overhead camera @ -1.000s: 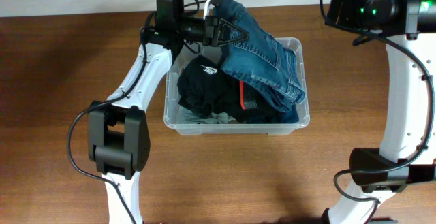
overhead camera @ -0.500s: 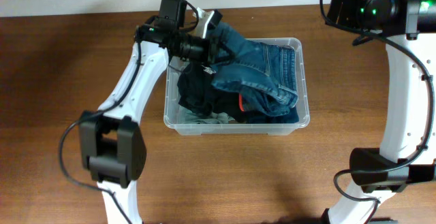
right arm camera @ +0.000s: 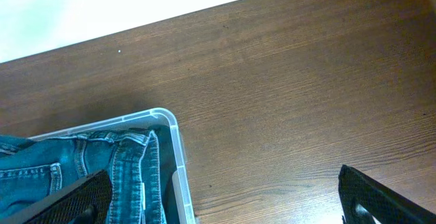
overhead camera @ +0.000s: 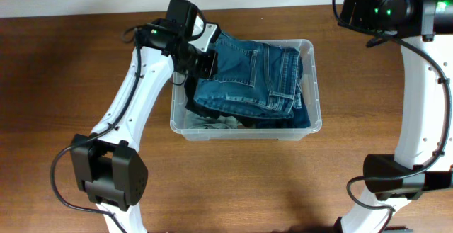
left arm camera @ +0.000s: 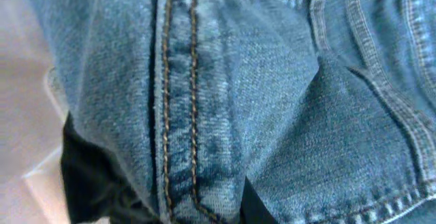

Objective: Pack container
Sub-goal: 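Lower the blue jeans into the bin and release with the left gripper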

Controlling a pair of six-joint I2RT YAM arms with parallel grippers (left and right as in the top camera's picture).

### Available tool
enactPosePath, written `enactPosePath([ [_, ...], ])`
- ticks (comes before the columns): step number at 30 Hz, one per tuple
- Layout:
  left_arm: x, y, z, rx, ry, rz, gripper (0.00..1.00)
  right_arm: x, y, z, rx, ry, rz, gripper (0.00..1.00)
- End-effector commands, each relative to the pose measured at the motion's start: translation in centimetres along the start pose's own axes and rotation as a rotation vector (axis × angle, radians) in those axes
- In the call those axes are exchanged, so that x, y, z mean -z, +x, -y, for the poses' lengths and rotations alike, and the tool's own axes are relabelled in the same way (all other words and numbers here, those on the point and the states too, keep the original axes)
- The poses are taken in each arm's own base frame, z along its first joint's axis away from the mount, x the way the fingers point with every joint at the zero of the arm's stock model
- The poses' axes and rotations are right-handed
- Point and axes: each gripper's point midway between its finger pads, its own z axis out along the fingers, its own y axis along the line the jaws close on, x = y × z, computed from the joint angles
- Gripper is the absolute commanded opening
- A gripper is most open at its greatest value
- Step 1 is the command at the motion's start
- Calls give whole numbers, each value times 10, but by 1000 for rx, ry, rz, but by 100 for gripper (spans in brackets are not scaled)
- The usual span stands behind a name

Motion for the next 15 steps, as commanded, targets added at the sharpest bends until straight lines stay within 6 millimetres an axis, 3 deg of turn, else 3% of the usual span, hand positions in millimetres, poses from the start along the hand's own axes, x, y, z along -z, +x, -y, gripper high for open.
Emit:
enactPosePath([
  [1,8,3,-30,6,-140,-10,1,2,-2,4,-9,11,7,98],
  [11,9,29,-29,36,-139,-110,1,2,-2,4,-9,11,7,98],
  [14,9,32,-28,38,-138,-125,10,2,-2,4,-9,11,7,98],
  [15,9,33,-28,39,-138,-128,20,2,-2,4,-9,11,7,98],
])
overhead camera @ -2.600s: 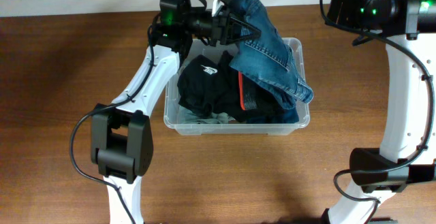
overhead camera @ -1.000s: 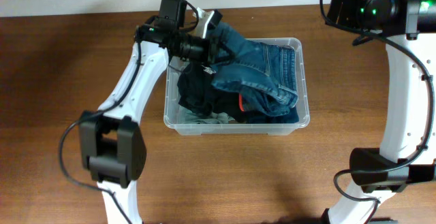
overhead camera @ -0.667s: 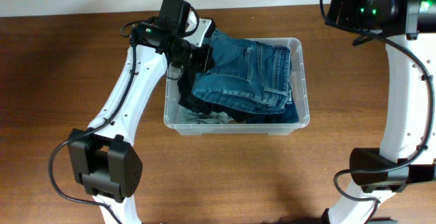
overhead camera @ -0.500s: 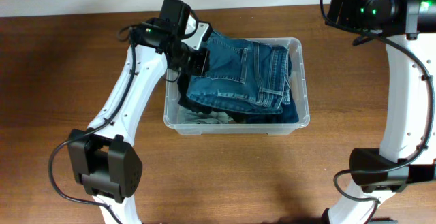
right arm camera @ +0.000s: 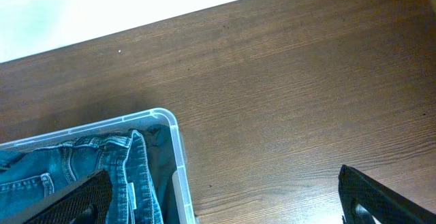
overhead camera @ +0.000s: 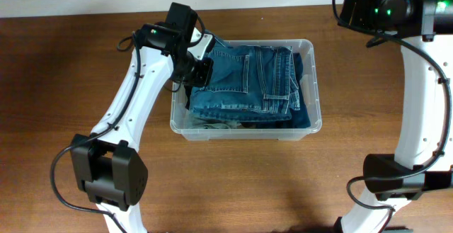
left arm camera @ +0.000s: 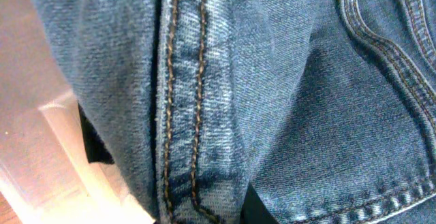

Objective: Pack container
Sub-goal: 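Lower the blue jeans into the bin and release with the left gripper, then press the blue jeans down into the bin with the left gripper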

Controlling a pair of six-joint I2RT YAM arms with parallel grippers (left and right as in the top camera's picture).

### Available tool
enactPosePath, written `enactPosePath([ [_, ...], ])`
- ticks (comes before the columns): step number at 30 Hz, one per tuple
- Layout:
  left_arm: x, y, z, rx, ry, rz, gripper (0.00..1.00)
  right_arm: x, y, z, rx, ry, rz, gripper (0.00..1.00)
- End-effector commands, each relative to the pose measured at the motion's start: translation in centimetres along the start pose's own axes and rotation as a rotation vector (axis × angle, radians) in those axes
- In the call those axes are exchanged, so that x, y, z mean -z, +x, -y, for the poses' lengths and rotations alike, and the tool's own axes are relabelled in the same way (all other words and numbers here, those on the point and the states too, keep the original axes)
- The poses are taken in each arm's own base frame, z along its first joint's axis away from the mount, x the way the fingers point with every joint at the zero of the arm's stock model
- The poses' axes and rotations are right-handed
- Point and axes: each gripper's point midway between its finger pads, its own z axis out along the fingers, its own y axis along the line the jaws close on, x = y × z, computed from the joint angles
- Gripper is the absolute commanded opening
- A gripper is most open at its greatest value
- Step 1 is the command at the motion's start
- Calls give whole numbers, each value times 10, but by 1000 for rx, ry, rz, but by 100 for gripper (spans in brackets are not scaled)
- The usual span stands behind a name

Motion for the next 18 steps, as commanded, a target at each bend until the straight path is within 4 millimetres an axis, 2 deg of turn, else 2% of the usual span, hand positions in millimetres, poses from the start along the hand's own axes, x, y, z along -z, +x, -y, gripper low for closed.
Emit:
enactPosePath([
  [1,5,3,-16,4,-67,-6,23,2,-1,4,-9,11,7,98],
  [6,5,4,-16,7,-67,-13,38,2,-1,4,-9,11,7,98],
  [12,15,-1,-37,107,-196,28,38,2,-1,4,-9,11,7,98],
  [14,20,-2,-38,119,-207,42,37,2,-1,4,-9,12,7,98],
  [16,25,-3,-38,137,-218,57,12,2,-1,4,-9,12,7,98],
  [18,31,-3,-40,156,-238,74,3,2,-1,4,-9,12,7,99],
])
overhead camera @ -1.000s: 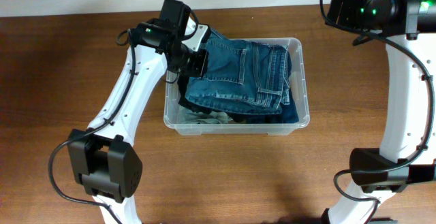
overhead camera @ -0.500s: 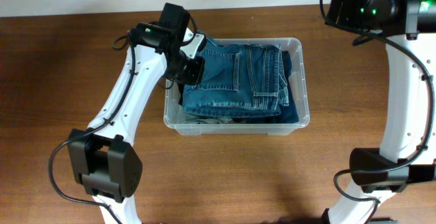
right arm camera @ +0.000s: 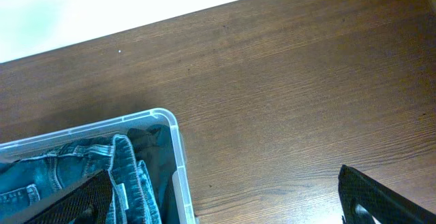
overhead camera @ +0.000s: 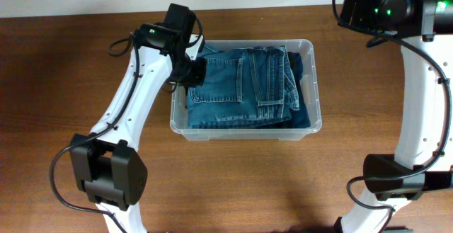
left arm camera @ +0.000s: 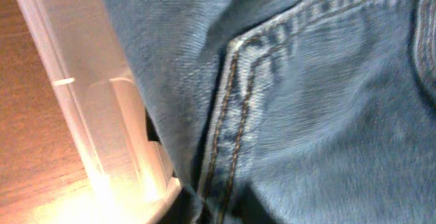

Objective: Pack container
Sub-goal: 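Press the blue jeans down into the bin with the left gripper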

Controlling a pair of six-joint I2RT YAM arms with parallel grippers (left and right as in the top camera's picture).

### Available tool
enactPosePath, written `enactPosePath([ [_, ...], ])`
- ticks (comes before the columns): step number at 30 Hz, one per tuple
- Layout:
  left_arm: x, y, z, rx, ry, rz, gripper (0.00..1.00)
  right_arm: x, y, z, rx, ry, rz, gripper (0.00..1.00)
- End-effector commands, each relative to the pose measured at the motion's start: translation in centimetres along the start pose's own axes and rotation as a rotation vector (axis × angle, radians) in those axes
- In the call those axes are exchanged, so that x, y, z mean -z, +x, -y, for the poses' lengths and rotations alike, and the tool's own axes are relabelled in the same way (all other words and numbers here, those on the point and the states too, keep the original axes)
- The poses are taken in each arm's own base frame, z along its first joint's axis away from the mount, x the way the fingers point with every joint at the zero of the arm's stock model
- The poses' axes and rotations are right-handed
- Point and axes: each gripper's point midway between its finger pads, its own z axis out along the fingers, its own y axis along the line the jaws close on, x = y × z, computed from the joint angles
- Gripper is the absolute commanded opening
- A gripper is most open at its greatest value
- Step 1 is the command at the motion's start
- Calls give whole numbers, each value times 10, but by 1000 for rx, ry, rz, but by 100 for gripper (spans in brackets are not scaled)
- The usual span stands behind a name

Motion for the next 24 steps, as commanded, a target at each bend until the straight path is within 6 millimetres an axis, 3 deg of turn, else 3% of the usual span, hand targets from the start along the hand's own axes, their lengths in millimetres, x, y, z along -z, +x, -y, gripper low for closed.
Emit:
enactPosePath([
  [1,30,-9,-15,69,-89,93,1,2,-1,4,-9,11,7,98],
  [8,45,-17,-3,38,-135,169,1,2,-2,4,-9,11,7,98],
  [9,46,-18,-4,34,-149,173,5,2,-2,4,-9,11,7,98],
  [10,46,-17,-4,29,-162,174,15,2,-2,4,-9,11,7,98],
  [12,45,-17,-3,26,-164,170,44,2,-2,4,-9,11,7,98],
  [16,45,-16,-3,26,-165,169,69,2,-2,4,-9,11,7,98],
  [18,45,-17,-3,26,-162,170,67,2,-2,4,-9,11,7,98],
  [20,48,-19,4,24,-127,179,58,2,-2,4,-9,11,7,98],
  [22,54,-21,18,17,-50,188,45,2,-1,4,-9,11,7,98],
  [24,60,-23,37,3,50,192,24,2,-1,4,-9,11,7,99],
])
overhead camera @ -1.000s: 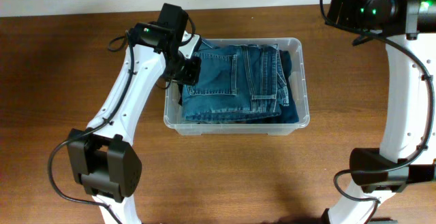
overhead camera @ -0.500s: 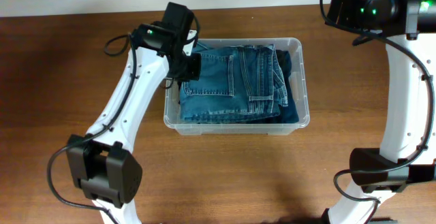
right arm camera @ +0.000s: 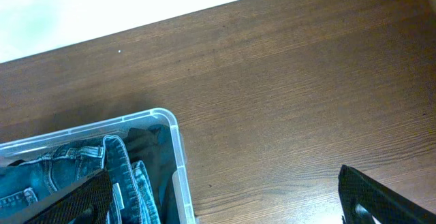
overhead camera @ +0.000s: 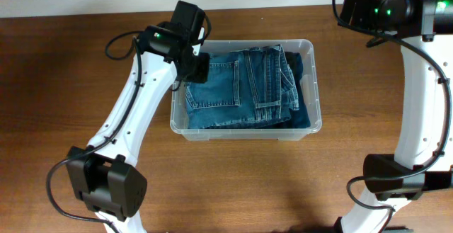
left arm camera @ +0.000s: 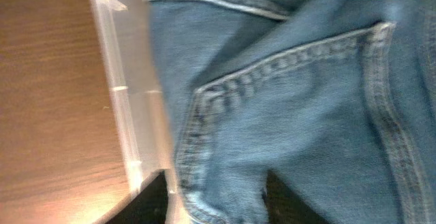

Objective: Pack container
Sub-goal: 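Press the blue jeans down into the bin with the left gripper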

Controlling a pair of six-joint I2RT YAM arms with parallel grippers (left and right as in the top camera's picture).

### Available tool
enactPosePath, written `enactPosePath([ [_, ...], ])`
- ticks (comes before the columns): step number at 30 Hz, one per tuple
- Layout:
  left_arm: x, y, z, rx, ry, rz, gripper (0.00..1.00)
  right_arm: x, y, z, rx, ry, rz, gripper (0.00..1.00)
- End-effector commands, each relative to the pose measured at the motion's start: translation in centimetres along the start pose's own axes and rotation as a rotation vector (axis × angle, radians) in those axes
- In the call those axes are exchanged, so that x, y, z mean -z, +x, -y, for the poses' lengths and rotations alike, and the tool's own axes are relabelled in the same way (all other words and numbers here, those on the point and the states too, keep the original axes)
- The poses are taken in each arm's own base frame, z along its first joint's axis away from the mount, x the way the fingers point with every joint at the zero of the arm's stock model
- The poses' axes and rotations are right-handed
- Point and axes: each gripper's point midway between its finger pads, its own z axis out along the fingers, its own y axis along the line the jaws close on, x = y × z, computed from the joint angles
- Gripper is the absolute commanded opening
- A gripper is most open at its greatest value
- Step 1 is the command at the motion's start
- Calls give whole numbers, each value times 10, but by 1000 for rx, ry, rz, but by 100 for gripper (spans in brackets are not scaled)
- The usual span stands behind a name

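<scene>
A clear plastic container point(overhead camera: 316, 84) stands mid-table with folded blue jeans point(overhead camera: 233, 84) lying flat inside it. My left gripper point(overhead camera: 192, 69) hovers over the jeans' left edge, just inside the container's left wall. In the left wrist view its fingers point(left arm camera: 153, 198) stand apart, one by the wall point(left arm camera: 116, 115), and the denim hem point(left arm camera: 225, 183) lies loose between them, so the left gripper point(left arm camera: 216, 200) is open. My right gripper point(right arm camera: 225, 203) is held high beyond the container's back right corner point(right arm camera: 170, 125), open and holding nothing.
A dark garment point(overhead camera: 306, 66) shows under the jeans along the container's right side. Brown wooden table point(overhead camera: 71, 84) surrounds the container. The right arm's base point(overhead camera: 396, 176) stands at the front right, the left arm's base point(overhead camera: 106, 183) at the front left.
The left gripper's fingers now stand apart over the hem, seen from a little higher. The jeans lie flat in the container, slightly further left. The right arm is unmoved.
The jeans first lay heaped and skewed over the container's top, with the left gripper at their left edge. They then sat squarer, and after that flat inside the walls. Now the left gripper is open above them. The right arm stayed still throughout.
</scene>
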Motion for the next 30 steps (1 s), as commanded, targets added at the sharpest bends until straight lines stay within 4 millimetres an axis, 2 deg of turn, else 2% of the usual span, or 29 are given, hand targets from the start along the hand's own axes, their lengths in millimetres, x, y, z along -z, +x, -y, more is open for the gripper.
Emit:
enactPosePath([
  [1,34,-13,33,-8,183,65,13,2,-1,4,-10,12,7,98],
  [2,35,-11,40,-18,199,63,1,2,-2,4,-10,12,7,98],
  [7,26,-1,65,-42,188,31,1,2,-2,4,-10,12,7,98],
  [11,4,10,86,-36,144,-18,1,2,-2,4,-10,12,7,98],
  [15,-33,30,106,-53,129,-118,1,2,-2,4,-10,12,7,98],
  [17,-59,42,114,-73,115,-180,1,2,-2,4,-10,12,7,98],
  [20,-96,60,121,-95,89,-260,1,2,-2,4,-10,12,7,98],
  [21,-114,70,122,-103,75,-299,1,2,-2,4,-10,12,7,98],
  [24,-141,83,121,-107,54,-353,0,2,-2,4,-10,12,7,98],
  [25,-142,83,121,-107,53,-353,0,2,-2,4,-10,12,7,98],
  [27,-128,68,125,-106,67,-308,0,2,-2,4,-10,12,7,98],
  [30,-87,32,137,-102,117,-185,0,2,-2,4,-10,12,7,98],
])
